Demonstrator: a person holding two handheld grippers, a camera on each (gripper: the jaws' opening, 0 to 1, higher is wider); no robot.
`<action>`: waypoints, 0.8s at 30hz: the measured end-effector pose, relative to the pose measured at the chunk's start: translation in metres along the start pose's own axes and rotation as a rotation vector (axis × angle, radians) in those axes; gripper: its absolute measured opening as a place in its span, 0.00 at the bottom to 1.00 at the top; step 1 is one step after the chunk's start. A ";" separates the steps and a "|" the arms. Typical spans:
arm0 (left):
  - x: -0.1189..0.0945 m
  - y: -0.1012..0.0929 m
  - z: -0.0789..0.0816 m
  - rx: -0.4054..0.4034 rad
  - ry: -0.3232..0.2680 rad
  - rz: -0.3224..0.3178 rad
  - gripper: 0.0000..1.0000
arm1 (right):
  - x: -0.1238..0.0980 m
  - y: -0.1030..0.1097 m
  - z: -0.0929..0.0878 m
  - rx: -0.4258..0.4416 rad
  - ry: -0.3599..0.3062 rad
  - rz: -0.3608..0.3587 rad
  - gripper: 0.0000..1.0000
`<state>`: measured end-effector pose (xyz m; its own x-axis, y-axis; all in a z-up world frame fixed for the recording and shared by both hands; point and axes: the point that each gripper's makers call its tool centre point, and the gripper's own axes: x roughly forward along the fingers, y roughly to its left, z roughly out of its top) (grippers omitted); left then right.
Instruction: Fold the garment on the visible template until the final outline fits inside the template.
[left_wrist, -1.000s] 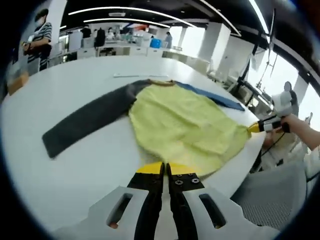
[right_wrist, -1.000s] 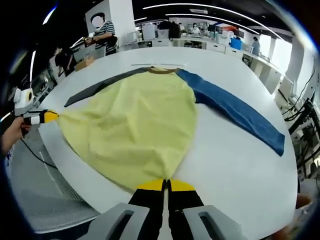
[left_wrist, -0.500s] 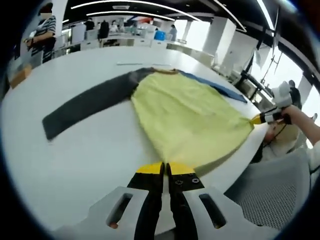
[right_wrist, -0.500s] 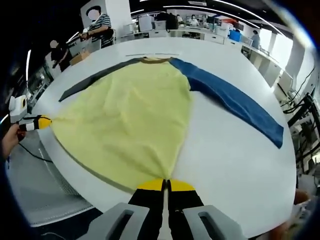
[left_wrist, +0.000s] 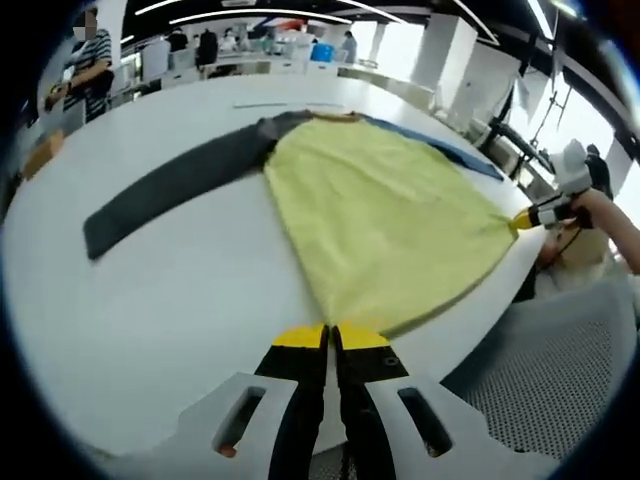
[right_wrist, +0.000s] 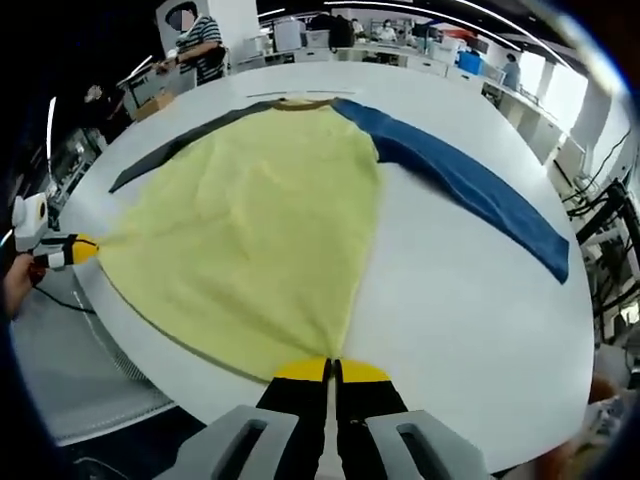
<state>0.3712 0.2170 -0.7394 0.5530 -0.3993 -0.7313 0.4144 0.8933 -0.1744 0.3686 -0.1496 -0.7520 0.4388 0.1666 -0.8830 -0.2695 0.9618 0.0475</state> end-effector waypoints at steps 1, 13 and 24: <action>0.000 0.000 0.000 0.001 0.004 0.005 0.00 | 0.001 0.000 0.001 0.005 -0.007 0.001 0.00; 0.003 0.001 -0.011 0.064 0.065 0.030 0.01 | 0.001 -0.001 -0.006 0.022 0.018 0.023 0.01; 0.004 -0.002 0.001 0.056 0.014 0.011 0.29 | -0.007 -0.003 0.005 0.093 -0.058 0.079 0.45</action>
<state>0.3728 0.2138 -0.7413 0.5482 -0.3861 -0.7419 0.4482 0.8846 -0.1291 0.3706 -0.1527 -0.7434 0.4686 0.2521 -0.8467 -0.2261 0.9607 0.1610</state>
